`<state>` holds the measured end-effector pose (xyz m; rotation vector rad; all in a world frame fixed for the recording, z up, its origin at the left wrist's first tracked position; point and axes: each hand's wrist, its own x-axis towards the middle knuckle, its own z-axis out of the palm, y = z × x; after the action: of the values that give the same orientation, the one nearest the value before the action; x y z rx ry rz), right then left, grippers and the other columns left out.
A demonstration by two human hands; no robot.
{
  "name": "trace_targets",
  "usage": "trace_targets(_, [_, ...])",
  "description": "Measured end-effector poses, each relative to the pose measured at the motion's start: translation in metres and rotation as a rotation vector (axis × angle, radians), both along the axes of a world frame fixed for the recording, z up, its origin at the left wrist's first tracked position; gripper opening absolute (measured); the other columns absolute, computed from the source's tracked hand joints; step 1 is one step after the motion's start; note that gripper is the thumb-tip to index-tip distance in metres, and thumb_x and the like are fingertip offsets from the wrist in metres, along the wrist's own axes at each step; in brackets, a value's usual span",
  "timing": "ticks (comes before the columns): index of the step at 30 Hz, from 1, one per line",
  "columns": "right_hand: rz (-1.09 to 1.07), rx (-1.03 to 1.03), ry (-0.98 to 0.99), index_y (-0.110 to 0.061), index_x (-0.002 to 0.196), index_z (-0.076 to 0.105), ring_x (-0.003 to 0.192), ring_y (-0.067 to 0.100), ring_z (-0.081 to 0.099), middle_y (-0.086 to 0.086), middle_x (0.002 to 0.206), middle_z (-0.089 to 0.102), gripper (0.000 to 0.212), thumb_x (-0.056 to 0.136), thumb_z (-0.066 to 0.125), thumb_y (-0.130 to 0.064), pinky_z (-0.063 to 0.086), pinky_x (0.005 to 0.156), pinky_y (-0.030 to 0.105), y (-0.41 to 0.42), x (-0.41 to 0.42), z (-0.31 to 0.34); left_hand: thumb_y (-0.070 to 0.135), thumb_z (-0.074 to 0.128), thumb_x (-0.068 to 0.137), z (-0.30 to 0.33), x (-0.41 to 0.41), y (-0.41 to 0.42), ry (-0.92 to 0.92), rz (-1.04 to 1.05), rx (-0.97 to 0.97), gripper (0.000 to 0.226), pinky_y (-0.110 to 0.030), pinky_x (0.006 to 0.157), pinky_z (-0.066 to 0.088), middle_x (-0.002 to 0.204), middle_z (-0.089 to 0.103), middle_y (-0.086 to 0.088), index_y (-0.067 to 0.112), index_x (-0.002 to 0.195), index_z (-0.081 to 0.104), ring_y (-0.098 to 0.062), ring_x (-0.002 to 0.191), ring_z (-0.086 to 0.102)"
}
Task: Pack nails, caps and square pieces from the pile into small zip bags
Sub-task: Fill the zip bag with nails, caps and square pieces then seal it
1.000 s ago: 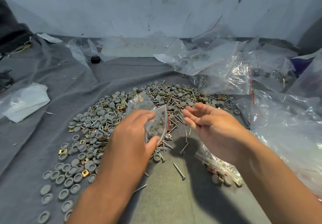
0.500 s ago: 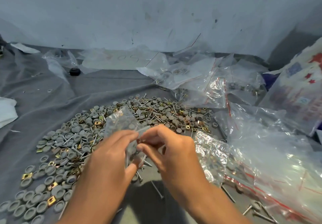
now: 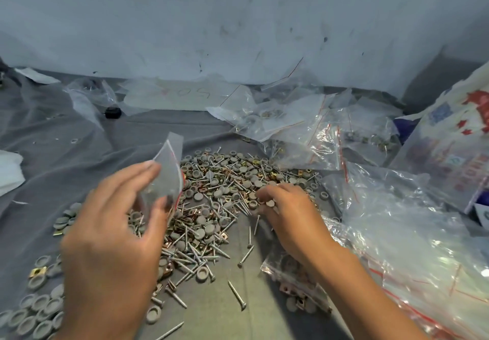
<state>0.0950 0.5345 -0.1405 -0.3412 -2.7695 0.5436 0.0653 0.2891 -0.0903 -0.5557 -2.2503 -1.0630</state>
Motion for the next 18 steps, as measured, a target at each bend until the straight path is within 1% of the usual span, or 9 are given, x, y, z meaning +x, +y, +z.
trace_targets(1, [0.017,0.042,-0.001,-0.034,0.125,0.065,0.112,0.014,0.052,-0.010,0.120,0.062,0.028,0.098,0.064,-0.030,0.046,0.089,0.031,-0.001,-0.005,-0.002,0.008,0.068,0.086,0.000,-0.001,-0.001,0.023,0.008,-0.017,0.047,-0.018,0.103,0.038,0.127,0.056,0.006,0.008,0.132,0.061,-0.005,0.111,0.050])
trace_targets(3, [0.039,0.103,-0.011,-0.035,0.133,0.062,0.116,0.014,0.047,-0.009,0.126,0.059,0.035,0.099,0.061,-0.026,0.043,0.094,0.030,-0.005,-0.013,-0.006,0.000,0.064,0.086,0.000,-0.002,-0.002,0.081,0.016,-0.064,0.043,-0.012,0.104,0.032,0.125,0.059,0.003,0.005,0.129,0.064,-0.010,0.106,0.049])
trace_targets(4, [0.046,0.126,-0.025,-0.034,0.136,0.060,0.118,0.015,0.045,-0.008,0.130,0.057,0.037,0.101,0.057,-0.024,0.042,0.096,0.030,-0.006,-0.016,-0.008,-0.002,0.061,0.086,-0.001,-0.003,-0.003,0.107,0.021,-0.088,0.042,-0.011,0.102,0.032,0.123,0.061,0.002,0.004,0.127,0.065,-0.013,0.103,0.048])
trace_targets(6, [0.051,0.167,-0.063,-0.034,0.141,0.055,0.122,0.017,0.040,-0.008,0.136,0.052,0.037,0.104,0.050,-0.028,0.039,0.102,0.033,-0.006,-0.020,-0.012,-0.006,0.063,0.085,-0.003,-0.005,-0.004,0.114,0.033,-0.124,0.043,-0.019,0.099,0.037,0.121,0.065,0.001,0.006,0.126,0.067,-0.013,0.100,0.046])
trace_targets(9, [-0.006,0.218,-0.045,-0.029,0.128,0.063,0.117,0.016,0.041,-0.007,0.130,0.053,0.032,0.105,0.043,-0.039,0.040,0.100,0.034,-0.006,-0.021,-0.011,-0.007,0.066,0.084,-0.006,-0.008,-0.004,0.087,0.039,-0.153,0.045,-0.030,0.096,0.043,0.121,0.067,0.000,0.008,0.126,0.067,-0.012,0.100,0.048])
trace_targets(12, [-0.087,0.250,-0.065,-0.026,0.116,0.066,0.113,0.016,0.041,-0.005,0.124,0.054,0.033,0.104,0.040,-0.042,0.040,0.095,0.033,-0.003,-0.020,-0.009,-0.006,0.069,0.080,-0.010,-0.011,-0.002,0.022,0.020,-0.215,0.047,-0.028,0.097,0.042,0.121,0.068,-0.001,0.008,0.125,0.067,-0.012,0.099,0.050])
trace_targets(15, [-0.129,0.253,-0.121,-0.027,0.106,0.064,0.111,0.018,0.038,-0.004,0.121,0.052,0.023,0.096,0.049,-0.042,0.040,0.091,0.035,0.001,-0.019,-0.006,-0.007,0.077,0.072,-0.016,-0.010,0.005,-0.077,-0.023,-0.292,0.056,-0.029,0.104,0.037,0.121,0.068,-0.001,0.010,0.125,0.066,-0.014,0.101,0.056])
trace_targets(16, [-0.125,0.241,-0.115,-0.028,0.107,0.064,0.111,0.018,0.038,-0.004,0.121,0.051,0.022,0.094,0.052,-0.041,0.040,0.091,0.035,0.001,-0.019,-0.006,-0.005,0.078,0.070,-0.018,-0.008,0.007,-0.092,-0.043,-0.308,0.058,-0.032,0.104,0.039,0.120,0.068,-0.001,0.010,0.124,0.066,-0.012,0.102,0.057])
trace_targets(18, [-0.074,0.237,-0.077,-0.031,0.117,0.063,0.114,0.017,0.039,-0.006,0.122,0.053,0.026,0.098,0.050,-0.041,0.039,0.094,0.034,-0.002,-0.019,-0.008,-0.001,0.080,0.067,-0.021,-0.006,0.012,-0.096,-0.070,-0.340,0.059,-0.038,0.101,0.042,0.118,0.068,-0.001,0.010,0.123,0.064,-0.010,0.101,0.054])
